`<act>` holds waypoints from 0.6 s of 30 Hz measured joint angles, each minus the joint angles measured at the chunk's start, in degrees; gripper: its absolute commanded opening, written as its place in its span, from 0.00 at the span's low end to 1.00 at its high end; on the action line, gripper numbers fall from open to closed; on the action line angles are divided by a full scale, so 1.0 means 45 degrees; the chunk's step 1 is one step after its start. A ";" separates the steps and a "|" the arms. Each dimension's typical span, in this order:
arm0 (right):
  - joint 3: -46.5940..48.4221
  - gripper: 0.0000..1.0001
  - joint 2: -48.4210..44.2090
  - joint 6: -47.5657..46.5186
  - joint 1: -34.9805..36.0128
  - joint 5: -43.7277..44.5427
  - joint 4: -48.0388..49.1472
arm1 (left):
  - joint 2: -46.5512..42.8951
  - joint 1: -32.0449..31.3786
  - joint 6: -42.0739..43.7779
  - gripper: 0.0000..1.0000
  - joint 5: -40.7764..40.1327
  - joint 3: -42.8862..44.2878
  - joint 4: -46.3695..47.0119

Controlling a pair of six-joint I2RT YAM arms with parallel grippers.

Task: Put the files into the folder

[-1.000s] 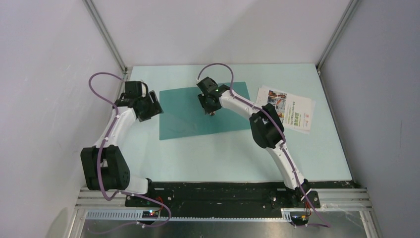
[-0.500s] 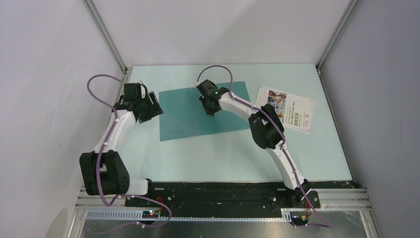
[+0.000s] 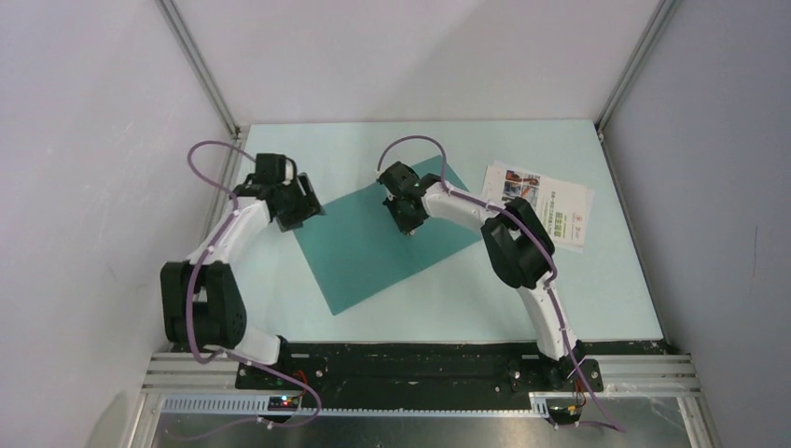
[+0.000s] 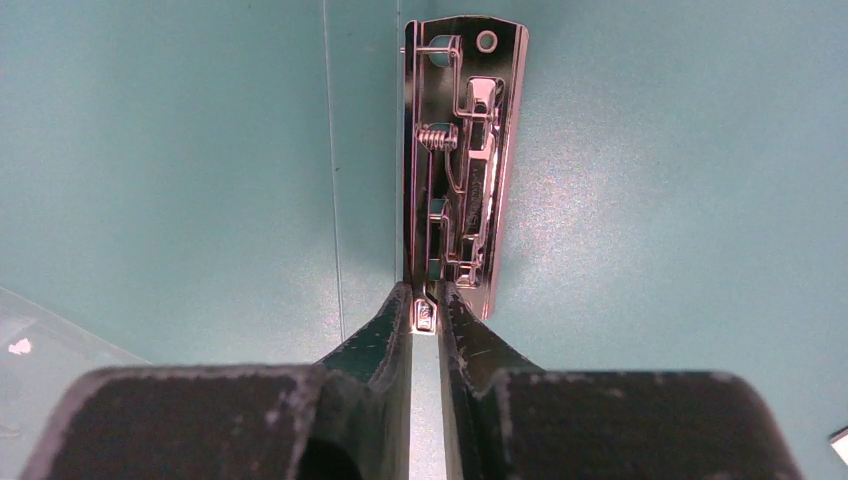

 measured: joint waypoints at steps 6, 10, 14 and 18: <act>-0.0010 0.17 -0.0063 0.0923 0.0155 -0.0214 -0.0398 | 0.2288 -0.2259 -0.1438 0.69 -0.0471 0.1345 0.0034; -0.0714 0.19 -0.0525 0.1996 0.0364 -0.0389 -0.0559 | 0.3643 -0.3541 -0.2667 0.66 -0.0593 0.2118 0.0126; -0.1545 0.34 -0.1054 0.2623 0.0631 -0.0899 -0.0631 | 0.5022 -0.4294 -0.3691 0.60 -0.0529 0.2550 0.0262; -0.1807 0.69 -0.1263 0.2749 0.0544 -0.1855 -0.0661 | 0.6110 -0.4619 -0.4367 0.54 -0.0311 0.2754 0.0389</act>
